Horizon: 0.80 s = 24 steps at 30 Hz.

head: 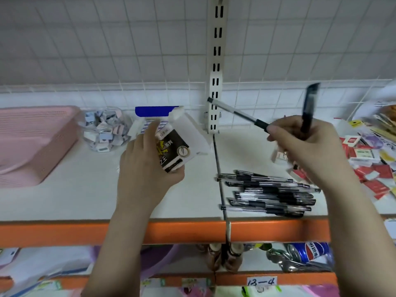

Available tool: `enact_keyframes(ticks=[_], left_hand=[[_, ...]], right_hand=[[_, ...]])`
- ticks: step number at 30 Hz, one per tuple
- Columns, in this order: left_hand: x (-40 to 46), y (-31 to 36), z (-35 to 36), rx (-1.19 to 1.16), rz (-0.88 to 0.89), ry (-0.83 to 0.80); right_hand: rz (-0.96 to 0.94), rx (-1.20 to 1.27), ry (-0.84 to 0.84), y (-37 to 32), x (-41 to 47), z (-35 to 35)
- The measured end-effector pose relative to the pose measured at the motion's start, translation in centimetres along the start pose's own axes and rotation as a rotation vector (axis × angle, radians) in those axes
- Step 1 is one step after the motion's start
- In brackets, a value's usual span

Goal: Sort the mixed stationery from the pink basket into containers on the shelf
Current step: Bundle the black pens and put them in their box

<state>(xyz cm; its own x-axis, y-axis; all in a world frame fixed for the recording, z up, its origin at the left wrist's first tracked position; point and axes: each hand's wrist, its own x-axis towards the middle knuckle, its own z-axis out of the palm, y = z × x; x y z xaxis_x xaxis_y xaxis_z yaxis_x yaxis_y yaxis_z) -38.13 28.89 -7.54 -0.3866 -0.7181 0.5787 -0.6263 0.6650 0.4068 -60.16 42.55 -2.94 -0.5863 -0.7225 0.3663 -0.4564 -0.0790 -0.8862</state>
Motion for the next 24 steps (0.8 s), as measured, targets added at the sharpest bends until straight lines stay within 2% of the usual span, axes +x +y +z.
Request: enact_keyframes(ticks=[2, 7, 14, 17, 19, 22, 24], left_hand=[[-0.2, 0.6, -0.3, -0.003, 0.014, -0.024], [-1.5, 2.0, 0.0, 0.129, 0.043, -0.033], [-2.8, 4.3, 0.5, 0.156, -0.009, -0.009], [-3.3, 5.2, 0.5, 0.127, 0.003, 0.012], [-3.5, 6.1, 0.6, 0.068, 0.013, 0.026], [-3.8, 7.5, 0.9, -0.054, -0.003, 0.024], [-4.0, 8.1, 1.1, -0.116, -0.026, 0.04]], right_hand=[[-0.05, 0.027, -0.066, -1.6, -0.8, -0.3], [-0.124, -0.127, -0.202, -2.4, -1.3, -1.0], [-0.166, -0.135, -0.162, -1.9, -0.7, -2.9], [-0.161, -0.151, -0.164, -1.8, -0.7, -3.1], [-0.205, -0.178, -0.223, -2.1, -1.2, -1.8], [-0.237, -0.079, -0.359, -2.7, -2.2, 0.9], [-0.258, -0.004, -0.372, -3.0, -2.6, 2.0]])
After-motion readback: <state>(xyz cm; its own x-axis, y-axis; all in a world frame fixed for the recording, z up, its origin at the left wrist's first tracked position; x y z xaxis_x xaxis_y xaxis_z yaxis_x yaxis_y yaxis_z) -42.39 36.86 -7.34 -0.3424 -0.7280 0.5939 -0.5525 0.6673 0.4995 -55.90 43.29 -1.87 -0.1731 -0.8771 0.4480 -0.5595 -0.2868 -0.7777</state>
